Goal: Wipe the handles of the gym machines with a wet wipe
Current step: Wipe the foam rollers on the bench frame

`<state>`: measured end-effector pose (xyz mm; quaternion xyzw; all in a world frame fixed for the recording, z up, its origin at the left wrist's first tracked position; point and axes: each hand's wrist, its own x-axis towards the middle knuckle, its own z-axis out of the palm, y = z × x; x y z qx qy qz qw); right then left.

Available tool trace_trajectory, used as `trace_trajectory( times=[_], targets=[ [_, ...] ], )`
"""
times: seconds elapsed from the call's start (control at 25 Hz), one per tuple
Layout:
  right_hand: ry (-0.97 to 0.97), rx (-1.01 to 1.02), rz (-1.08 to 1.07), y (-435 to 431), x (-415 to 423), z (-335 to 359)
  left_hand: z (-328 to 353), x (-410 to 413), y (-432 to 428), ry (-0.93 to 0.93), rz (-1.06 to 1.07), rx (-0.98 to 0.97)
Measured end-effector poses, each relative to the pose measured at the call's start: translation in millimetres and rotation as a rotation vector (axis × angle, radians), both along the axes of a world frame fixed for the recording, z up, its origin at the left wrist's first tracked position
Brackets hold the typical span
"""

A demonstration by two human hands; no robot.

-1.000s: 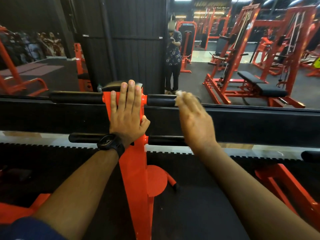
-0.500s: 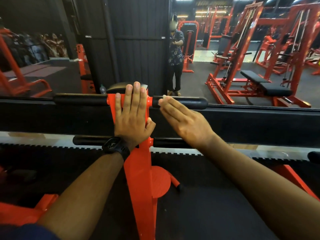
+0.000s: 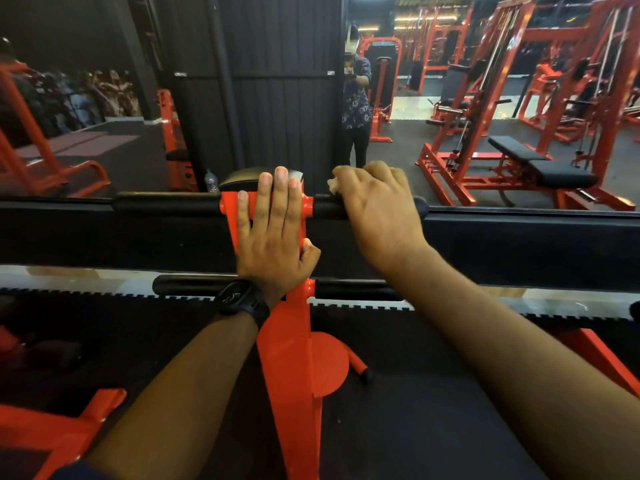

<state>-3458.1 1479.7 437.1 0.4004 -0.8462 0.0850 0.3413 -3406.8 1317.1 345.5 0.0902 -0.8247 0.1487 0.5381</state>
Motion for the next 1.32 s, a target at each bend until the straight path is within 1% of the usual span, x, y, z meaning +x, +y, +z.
trace_trajectory(
  times=[0.04,0.16,0.2,0.24,0.32,0.4,0.44,0.6,0.64,0.72,0.8,0.92,0.96,1.08,1.12,1.24,1.32],
  targets=[
    [-0.043,0.017,0.004,0,-4,9,0,0,0,0.006,-0.001,0.0],
    [-0.11,0.108,0.21,-14,1,22,-1,-2,-5,-0.007,0.019,-0.008],
    [-0.121,0.117,0.238,-17,2,24,-1,-2,-6,-0.009,0.025,-0.007],
    [-0.152,0.105,0.226,-16,1,26,-1,-2,-6,-0.01,0.028,-0.008],
    [-0.229,0.109,0.066,-6,-8,29,-1,-2,-5,-0.013,0.022,-0.015],
    [-0.222,0.131,-0.081,4,-14,31,-1,-2,-6,-0.009,0.022,-0.019],
    [-0.208,0.134,-0.104,3,-12,32,-1,-2,-6,-0.005,0.026,-0.018],
    [-0.154,0.181,0.045,-21,9,27,-1,-2,-4,0.02,0.021,-0.016],
    [-0.165,0.175,0.05,-16,6,27,-1,-2,-3,0.022,0.011,-0.012],
    [-0.222,0.125,-0.006,-1,-6,29,-1,-2,-3,0.026,-0.003,-0.009],
    [-0.264,0.061,-0.023,-3,0,25,-1,-2,-3,0.033,0.015,-0.013],
    [-0.216,0.096,0.051,-15,12,14,-1,-2,-1,0.057,0.014,0.0],
    [-0.2,0.094,0.035,-8,6,15,-1,-2,-1,0.059,0.004,-0.001],
    [-0.172,0.057,-0.122,23,-20,21,-1,-3,-4,0.054,-0.007,-0.013],
    [-0.163,0.044,-0.141,26,-20,18,-2,-3,-5,0.05,0.003,-0.014],
    [-0.139,0.04,-0.092,23,-10,7,-4,-5,-8,0.043,0.019,-0.036],
    [-0.148,-0.066,-0.113,29,-14,6,-3,-5,-7,0.043,0.014,-0.037]
  ],
)
